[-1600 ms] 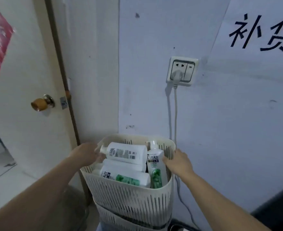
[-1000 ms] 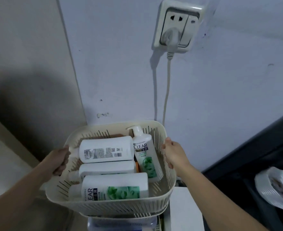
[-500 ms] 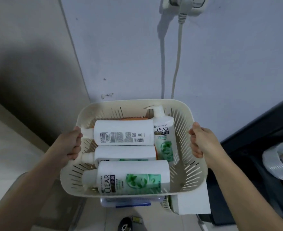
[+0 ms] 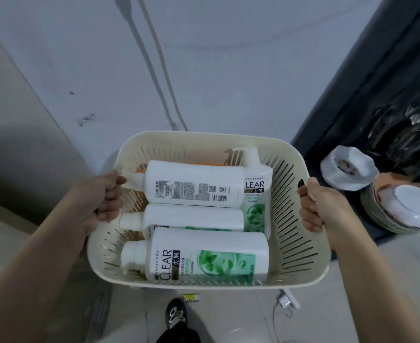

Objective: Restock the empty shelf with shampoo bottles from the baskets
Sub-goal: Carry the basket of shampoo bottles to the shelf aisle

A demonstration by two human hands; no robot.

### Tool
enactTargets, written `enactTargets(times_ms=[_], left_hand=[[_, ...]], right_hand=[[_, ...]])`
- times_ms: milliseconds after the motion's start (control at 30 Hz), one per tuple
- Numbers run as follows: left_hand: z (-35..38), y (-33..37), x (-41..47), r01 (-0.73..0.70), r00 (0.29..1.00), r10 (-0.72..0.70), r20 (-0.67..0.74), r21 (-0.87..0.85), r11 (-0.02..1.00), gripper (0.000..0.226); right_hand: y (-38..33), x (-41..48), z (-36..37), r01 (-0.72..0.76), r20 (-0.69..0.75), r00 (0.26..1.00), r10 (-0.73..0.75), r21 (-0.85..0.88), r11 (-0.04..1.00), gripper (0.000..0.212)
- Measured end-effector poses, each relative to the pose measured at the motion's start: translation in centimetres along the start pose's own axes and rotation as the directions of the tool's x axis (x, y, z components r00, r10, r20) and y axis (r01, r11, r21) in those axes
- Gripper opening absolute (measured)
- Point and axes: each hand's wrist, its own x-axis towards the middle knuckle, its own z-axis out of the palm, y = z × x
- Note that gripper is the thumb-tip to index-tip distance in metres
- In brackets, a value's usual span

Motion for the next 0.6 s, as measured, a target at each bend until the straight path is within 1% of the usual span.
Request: enactTargets(times_ms=[233, 367, 467, 600], left_hand=[[10.2, -4.8, -3.7, 0.046, 0.982, -0.069, 0.174, 0.134, 0.99, 0.031], [16.5, -8.0, -5.8, 0.066, 0.966, -0.109, 0.235, 0.185, 0.98, 0.032], [21.1, -10.0, -6.5, 0.098, 0.944, -0.151, 0.293, 0.189, 0.977, 0.031], [27.2, -11.7, -6.5, 0.095, 0.914, -0.187, 0.361, 0.258, 0.962, 0.028]], right_hand=[[5.8, -4.3, -13.0, -0.057, -0.136, 0.988, 0.07, 0.099, 0.993, 0.038], [8.3, -6.8, -19.9, -0.059, -0.216, 0.972, 0.093, 0.16, 0.985, 0.039], [9.7, -8.2, -24.2, -0.047, -0.282, 0.953, 0.108, 0.212, 0.976, 0.038], [11.9, -9.5, -29.2, -0.049, -0.373, 0.915, 0.157, 0.284, 0.958, 0.036]])
